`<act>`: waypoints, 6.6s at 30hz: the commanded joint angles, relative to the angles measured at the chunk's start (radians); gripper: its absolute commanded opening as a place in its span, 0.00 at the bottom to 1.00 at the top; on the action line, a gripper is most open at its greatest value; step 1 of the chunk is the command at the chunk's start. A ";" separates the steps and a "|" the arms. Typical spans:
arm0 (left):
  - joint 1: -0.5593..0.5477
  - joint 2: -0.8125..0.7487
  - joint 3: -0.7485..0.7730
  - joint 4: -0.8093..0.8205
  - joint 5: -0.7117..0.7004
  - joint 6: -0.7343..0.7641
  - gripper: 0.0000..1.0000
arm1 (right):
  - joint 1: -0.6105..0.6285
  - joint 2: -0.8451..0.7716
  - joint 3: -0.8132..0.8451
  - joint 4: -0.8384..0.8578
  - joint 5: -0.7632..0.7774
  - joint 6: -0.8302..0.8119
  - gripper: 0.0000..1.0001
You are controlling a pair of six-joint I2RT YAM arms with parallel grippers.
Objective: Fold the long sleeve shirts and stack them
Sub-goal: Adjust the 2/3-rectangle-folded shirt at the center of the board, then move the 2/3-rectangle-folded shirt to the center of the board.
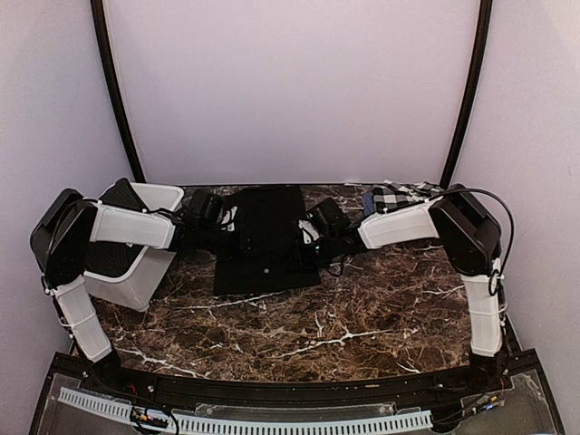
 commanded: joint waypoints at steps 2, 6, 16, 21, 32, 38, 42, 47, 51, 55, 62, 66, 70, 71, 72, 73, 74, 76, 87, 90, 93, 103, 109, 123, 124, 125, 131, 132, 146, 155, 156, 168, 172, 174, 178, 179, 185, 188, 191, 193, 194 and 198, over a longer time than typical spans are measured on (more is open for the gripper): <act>-0.015 0.031 -0.035 0.042 0.011 -0.002 0.13 | -0.009 0.057 0.104 0.031 0.005 0.024 0.05; -0.015 0.018 -0.078 0.048 -0.002 -0.006 0.11 | -0.015 0.089 0.166 0.049 -0.015 0.045 0.06; -0.016 -0.020 -0.159 0.054 -0.021 -0.010 0.10 | -0.057 0.203 0.304 0.119 -0.110 0.120 0.08; -0.016 -0.020 -0.172 0.062 -0.022 -0.012 0.10 | -0.071 0.263 0.339 0.155 -0.156 0.164 0.09; -0.016 -0.008 -0.174 0.067 -0.020 -0.011 0.10 | -0.068 0.242 0.290 0.207 -0.226 0.182 0.22; -0.016 0.000 -0.169 0.069 -0.016 -0.013 0.10 | -0.054 0.188 0.234 0.226 -0.238 0.171 0.24; -0.016 0.001 -0.167 0.067 -0.014 -0.013 0.10 | -0.045 0.202 0.245 0.206 -0.224 0.160 0.26; -0.016 -0.001 -0.168 0.063 -0.014 -0.012 0.10 | -0.045 0.264 0.324 0.187 -0.224 0.166 0.26; -0.016 -0.007 -0.168 0.054 -0.014 -0.008 0.10 | -0.051 0.319 0.419 0.163 -0.225 0.170 0.26; -0.016 -0.011 -0.171 0.050 -0.019 -0.005 0.10 | -0.057 0.360 0.494 0.145 -0.229 0.176 0.27; -0.016 -0.012 -0.173 0.048 -0.020 -0.005 0.10 | -0.071 0.434 0.552 0.178 -0.266 0.214 0.29; -0.016 -0.008 -0.169 0.046 -0.016 -0.003 0.10 | -0.092 0.461 0.577 0.203 -0.277 0.224 0.32; -0.017 -0.010 -0.171 0.043 -0.015 -0.003 0.10 | -0.112 0.455 0.586 0.235 -0.285 0.225 0.42; -0.017 -0.011 -0.175 0.043 -0.016 -0.004 0.10 | -0.117 0.455 0.595 0.236 -0.288 0.224 0.43; -0.016 -0.011 -0.177 0.046 -0.017 -0.005 0.10 | -0.120 0.456 0.602 0.239 -0.292 0.223 0.44; -0.016 -0.013 -0.180 0.047 -0.017 -0.007 0.10 | -0.126 0.456 0.607 0.247 -0.297 0.226 0.44; -0.017 -0.013 -0.181 0.049 -0.014 -0.007 0.10 | -0.132 0.456 0.611 0.253 -0.299 0.231 0.45; -0.018 -0.014 -0.185 0.054 -0.013 -0.008 0.10 | -0.144 0.457 0.614 0.268 -0.309 0.245 0.46; -0.019 -0.021 -0.116 0.032 -0.028 0.015 0.14 | -0.223 0.406 0.594 0.209 -0.317 0.177 0.47; -0.018 -0.010 -0.025 0.000 -0.058 0.033 0.16 | -0.243 0.373 0.590 0.137 -0.291 0.105 0.48; -0.013 0.035 0.058 -0.046 -0.098 0.059 0.16 | -0.258 0.330 0.577 0.090 -0.262 0.043 0.48; 0.034 0.328 0.395 -0.114 -0.161 0.109 0.15 | -0.249 0.121 0.337 0.062 -0.207 -0.026 0.48; 0.037 0.434 0.506 -0.149 -0.158 0.130 0.16 | -0.197 0.012 0.161 0.070 -0.159 -0.055 0.47; 0.036 0.347 0.583 -0.203 -0.139 0.167 0.33 | -0.127 0.003 0.018 0.063 -0.069 -0.053 0.29; 0.036 0.335 0.568 -0.204 -0.154 0.167 0.34 | -0.127 0.002 0.007 0.061 -0.066 -0.051 0.29; 0.036 0.308 0.557 -0.204 -0.165 0.168 0.34 | -0.127 0.001 -0.004 0.058 -0.062 -0.049 0.28; 0.035 0.216 0.409 -0.157 -0.168 0.152 0.32 | -0.126 -0.012 -0.048 0.043 -0.035 -0.046 0.28; 0.032 0.209 0.385 -0.155 -0.152 0.147 0.30 | -0.126 -0.012 -0.054 0.040 -0.038 -0.048 0.27; 0.003 0.353 0.373 -0.068 -0.104 0.132 0.18 | -0.126 -0.028 -0.074 0.008 -0.016 -0.069 0.30; -0.002 0.397 0.396 -0.103 -0.125 0.130 0.17 | -0.123 -0.059 -0.121 0.009 -0.010 -0.088 0.30; -0.004 0.397 0.390 -0.116 -0.125 0.137 0.17 | -0.122 -0.064 -0.128 0.011 -0.013 -0.092 0.31; -0.081 0.332 0.308 -0.158 -0.112 0.139 0.17 | -0.107 -0.191 -0.323 0.017 0.000 -0.121 0.30; -0.118 0.293 0.262 -0.152 -0.105 0.112 0.17 | -0.097 -0.275 -0.422 0.027 -0.004 -0.101 0.30; -0.139 0.273 0.235 -0.147 -0.110 0.095 0.17 | -0.084 -0.317 -0.486 0.033 -0.005 -0.084 0.30; -0.168 0.217 0.176 -0.133 -0.118 0.055 0.17 | -0.044 -0.415 -0.589 0.040 -0.002 -0.031 0.30; -0.171 0.206 0.154 -0.125 -0.120 0.044 0.17 | -0.033 -0.440 -0.611 0.042 -0.003 -0.016 0.30; -0.171 0.090 0.153 -0.172 -0.177 0.049 0.23 | -0.006 -0.541 -0.617 -0.014 0.052 0.013 0.30; -0.163 0.042 0.158 -0.230 -0.224 0.054 0.27 | -0.008 -0.555 -0.554 -0.055 0.102 -0.006 0.31; -0.135 -0.006 0.134 -0.263 -0.255 0.050 0.29 | -0.008 -0.531 -0.488 -0.041 0.112 -0.020 0.30; -0.113 -0.024 0.112 -0.279 -0.259 0.047 0.29 | -0.009 -0.487 -0.421 -0.027 0.105 -0.034 0.30; -0.096 -0.028 0.095 -0.286 -0.258 0.046 0.29 | -0.009 -0.458 -0.377 -0.028 0.102 -0.044 0.30; -0.051 -0.051 0.052 -0.284 -0.244 0.049 0.27 | -0.014 -0.334 -0.220 -0.039 0.096 -0.084 0.29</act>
